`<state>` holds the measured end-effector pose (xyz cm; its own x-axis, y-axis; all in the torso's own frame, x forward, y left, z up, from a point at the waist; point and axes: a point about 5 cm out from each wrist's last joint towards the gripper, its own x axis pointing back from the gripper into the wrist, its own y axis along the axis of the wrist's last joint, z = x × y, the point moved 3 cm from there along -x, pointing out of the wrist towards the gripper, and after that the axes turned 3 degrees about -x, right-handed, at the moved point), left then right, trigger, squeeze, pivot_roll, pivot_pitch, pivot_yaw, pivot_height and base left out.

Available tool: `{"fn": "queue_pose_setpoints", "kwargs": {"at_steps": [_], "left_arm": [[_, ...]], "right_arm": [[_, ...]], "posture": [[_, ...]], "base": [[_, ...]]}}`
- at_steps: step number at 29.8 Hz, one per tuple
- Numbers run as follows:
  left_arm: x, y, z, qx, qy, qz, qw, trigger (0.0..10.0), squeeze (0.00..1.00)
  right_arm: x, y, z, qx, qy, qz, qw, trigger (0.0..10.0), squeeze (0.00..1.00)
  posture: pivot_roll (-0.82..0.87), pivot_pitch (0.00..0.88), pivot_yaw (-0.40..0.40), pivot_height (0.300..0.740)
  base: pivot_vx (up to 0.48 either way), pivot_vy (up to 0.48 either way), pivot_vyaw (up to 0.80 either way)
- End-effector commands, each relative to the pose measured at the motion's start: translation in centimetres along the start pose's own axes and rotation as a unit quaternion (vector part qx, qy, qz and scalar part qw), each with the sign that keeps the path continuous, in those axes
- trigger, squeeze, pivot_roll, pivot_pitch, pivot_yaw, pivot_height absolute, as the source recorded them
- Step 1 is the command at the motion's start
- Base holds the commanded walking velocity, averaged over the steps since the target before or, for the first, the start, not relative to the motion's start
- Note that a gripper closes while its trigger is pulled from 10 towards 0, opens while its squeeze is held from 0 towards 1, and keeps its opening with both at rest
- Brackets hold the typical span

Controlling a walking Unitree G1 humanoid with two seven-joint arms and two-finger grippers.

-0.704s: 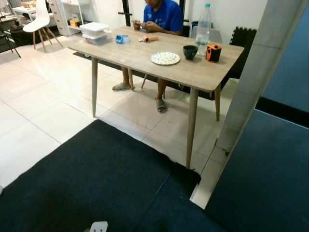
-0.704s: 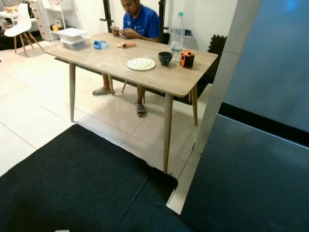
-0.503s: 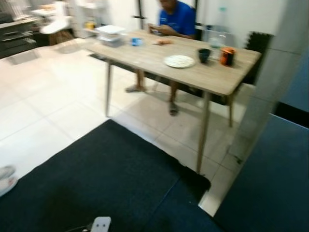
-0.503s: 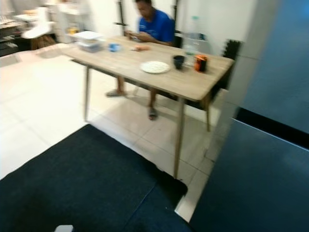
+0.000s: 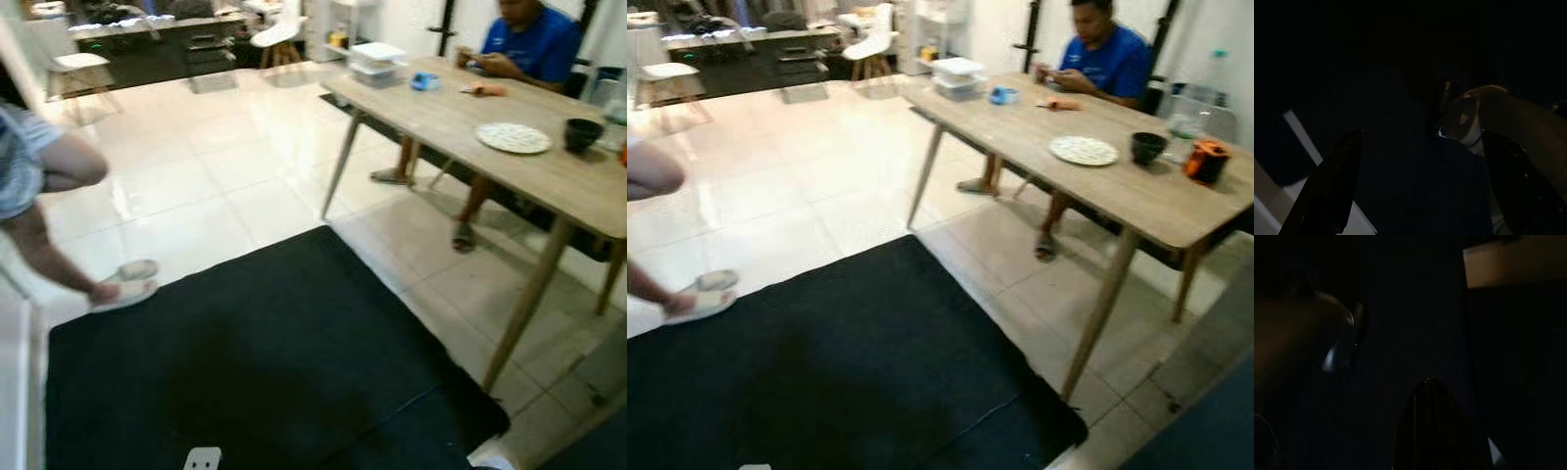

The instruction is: Restocking fridge

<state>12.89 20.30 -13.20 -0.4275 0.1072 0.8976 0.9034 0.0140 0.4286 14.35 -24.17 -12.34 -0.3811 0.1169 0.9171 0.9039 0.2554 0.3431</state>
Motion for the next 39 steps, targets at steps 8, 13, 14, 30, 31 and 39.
{"fn": "queue_pose_setpoints", "kwargs": {"at_steps": [8, 13, 14, 30, 31, 39], "left_arm": [[-0.1, 0.3, -0.3, -0.022, -0.013, 0.004, 1.000, 10.0, 0.00], [-0.1, 0.3, -0.3, -0.022, -0.014, 0.004, 1.000, 10.0, 0.00], [-0.1, 0.3, -0.3, -0.022, -0.015, 0.004, 1.000, 10.0, 0.00], [-0.1, 0.3, -0.4, -0.029, -0.019, 0.006, 0.999, 10.0, 0.00], [-0.1, 0.3, -0.4, -0.028, -0.019, 0.005, 0.999, 10.0, 0.00], [-0.1, 0.4, -0.3, -0.030, -0.020, 0.006, 0.999, 10.0, 0.00]], "right_arm": [[0.1, -1.5, 0.8, 0.006, 0.009, 0.022, 1.000, 10.0, 0.00], [0.1, -1.6, 0.9, 0.005, 0.010, 0.023, 1.000, 10.0, 0.00], [0.1, -1.7, 1.0, 0.004, 0.011, 0.023, 1.000, 10.0, 0.00], [0.0, -1.9, 2.0, 0.002, 0.012, 0.031, 0.999, 10.0, 0.00], [0.1, -2.3, 1.8, 0.002, 0.011, 0.035, 0.999, 10.0, 0.00], [0.4, -3.7, 0.5, -0.002, 0.003, 0.050, 0.999, 10.0, 0.00]], "posture": [[-0.07, 0.017, -0.009, 0.740], [-0.07, 0.017, -0.009, 0.740], [-0.07, 0.017, -0.009, 0.740], [-0.07, 0.018, -0.007, 0.740], [-0.08, 0.021, -0.009, 0.740], [-0.08, 0.022, -0.007, 0.740]], "base": [[0.000, 0.000, 0.00], [0.193, 0.000, 0.00], [0.251, 0.000, 0.00], [0.273, 0.000, 0.00], [0.292, 0.000, 0.00], [0.296, 0.000, -0.07]]}}
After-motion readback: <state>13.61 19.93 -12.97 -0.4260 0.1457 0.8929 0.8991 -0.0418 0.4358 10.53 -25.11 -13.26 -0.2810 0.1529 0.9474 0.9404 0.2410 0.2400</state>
